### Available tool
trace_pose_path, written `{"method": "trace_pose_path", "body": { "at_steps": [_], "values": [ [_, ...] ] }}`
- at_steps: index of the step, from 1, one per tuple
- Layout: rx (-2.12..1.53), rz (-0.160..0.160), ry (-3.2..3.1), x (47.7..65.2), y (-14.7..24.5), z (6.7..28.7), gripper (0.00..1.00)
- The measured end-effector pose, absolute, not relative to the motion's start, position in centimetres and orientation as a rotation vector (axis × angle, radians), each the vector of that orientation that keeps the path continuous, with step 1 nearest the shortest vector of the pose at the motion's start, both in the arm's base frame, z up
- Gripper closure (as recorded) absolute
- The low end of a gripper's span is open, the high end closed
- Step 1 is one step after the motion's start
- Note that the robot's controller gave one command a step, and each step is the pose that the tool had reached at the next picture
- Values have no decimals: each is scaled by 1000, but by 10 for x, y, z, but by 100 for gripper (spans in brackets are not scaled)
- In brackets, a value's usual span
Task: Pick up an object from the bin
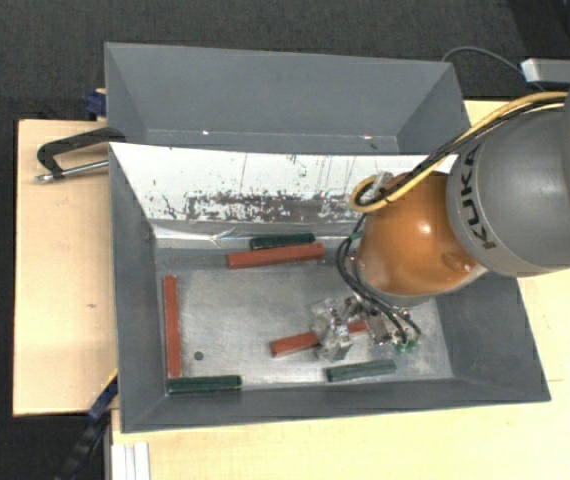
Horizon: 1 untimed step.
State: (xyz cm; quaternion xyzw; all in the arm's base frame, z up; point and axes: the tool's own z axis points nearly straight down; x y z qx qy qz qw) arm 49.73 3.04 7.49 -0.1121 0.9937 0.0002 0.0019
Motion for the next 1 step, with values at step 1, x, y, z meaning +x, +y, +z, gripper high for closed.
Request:
{"method": "trace_pose_path", "body": {
  "at_steps": [1],
  "values": [
    [-351,1,3118,497,30,75,100]
  ]
}}
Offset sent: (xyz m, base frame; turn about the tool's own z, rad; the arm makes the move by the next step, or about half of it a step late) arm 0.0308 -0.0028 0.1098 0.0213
